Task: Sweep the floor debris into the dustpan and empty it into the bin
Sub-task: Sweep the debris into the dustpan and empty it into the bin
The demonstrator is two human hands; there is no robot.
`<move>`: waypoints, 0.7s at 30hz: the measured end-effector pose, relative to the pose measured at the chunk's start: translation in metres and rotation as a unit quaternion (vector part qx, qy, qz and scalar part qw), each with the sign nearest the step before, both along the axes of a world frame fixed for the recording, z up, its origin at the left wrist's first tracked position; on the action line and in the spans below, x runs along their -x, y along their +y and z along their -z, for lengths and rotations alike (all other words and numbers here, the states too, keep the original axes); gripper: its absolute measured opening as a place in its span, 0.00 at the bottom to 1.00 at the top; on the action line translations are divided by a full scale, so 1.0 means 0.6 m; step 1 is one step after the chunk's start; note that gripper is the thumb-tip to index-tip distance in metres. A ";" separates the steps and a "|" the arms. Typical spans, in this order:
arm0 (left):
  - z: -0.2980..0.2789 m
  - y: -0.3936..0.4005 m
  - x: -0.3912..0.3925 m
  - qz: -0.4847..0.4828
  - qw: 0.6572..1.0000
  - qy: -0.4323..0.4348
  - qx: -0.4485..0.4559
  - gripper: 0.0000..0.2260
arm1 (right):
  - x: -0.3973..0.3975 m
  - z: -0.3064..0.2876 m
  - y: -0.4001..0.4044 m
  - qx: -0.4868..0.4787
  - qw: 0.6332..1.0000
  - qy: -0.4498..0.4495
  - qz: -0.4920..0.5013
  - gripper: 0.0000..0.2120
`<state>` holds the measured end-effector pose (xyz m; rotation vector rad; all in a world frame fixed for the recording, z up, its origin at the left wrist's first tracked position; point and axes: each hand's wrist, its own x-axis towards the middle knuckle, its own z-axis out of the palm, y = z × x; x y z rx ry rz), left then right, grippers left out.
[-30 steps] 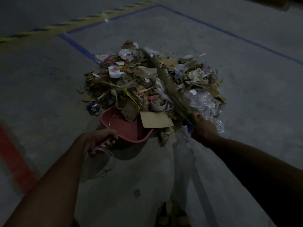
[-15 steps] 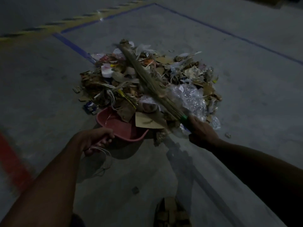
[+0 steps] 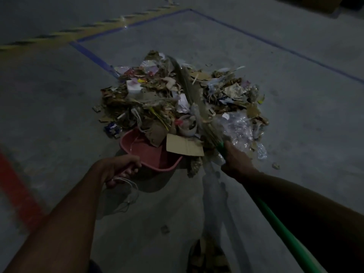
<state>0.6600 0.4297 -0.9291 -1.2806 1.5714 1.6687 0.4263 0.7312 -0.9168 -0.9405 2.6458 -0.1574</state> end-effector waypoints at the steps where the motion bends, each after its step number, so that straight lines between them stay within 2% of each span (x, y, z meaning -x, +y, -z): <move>1: -0.002 0.000 0.000 -0.003 1.000 0.000 -0.003 0.16 | -0.001 0.003 0.001 0.003 1.000 -0.008 -0.014 0.31; 8: -0.020 0.011 -0.003 0.002 1.000 0.006 0.016 0.16 | 0.019 -0.009 0.034 0.046 0.990 0.057 -0.123 0.28; 12: -0.013 0.002 -0.001 0.003 1.000 -0.004 0.008 0.14 | 0.019 -0.025 0.013 0.074 0.989 0.091 -0.091 0.24; 14: -0.010 -0.002 -0.003 -0.004 1.000 -0.009 0.008 0.15 | 0.014 -0.026 0.004 0.080 0.990 0.094 -0.063 0.25; 17: -0.012 0.004 -0.005 -0.005 1.000 -0.010 -0.003 0.16 | 0.002 -0.016 -0.014 0.038 0.993 0.108 -0.011 0.28; 21: -0.009 0.004 -0.005 -0.016 1.000 0.000 0.003 0.15 | -0.041 0.003 -0.022 0.025 0.999 0.039 -0.003 0.28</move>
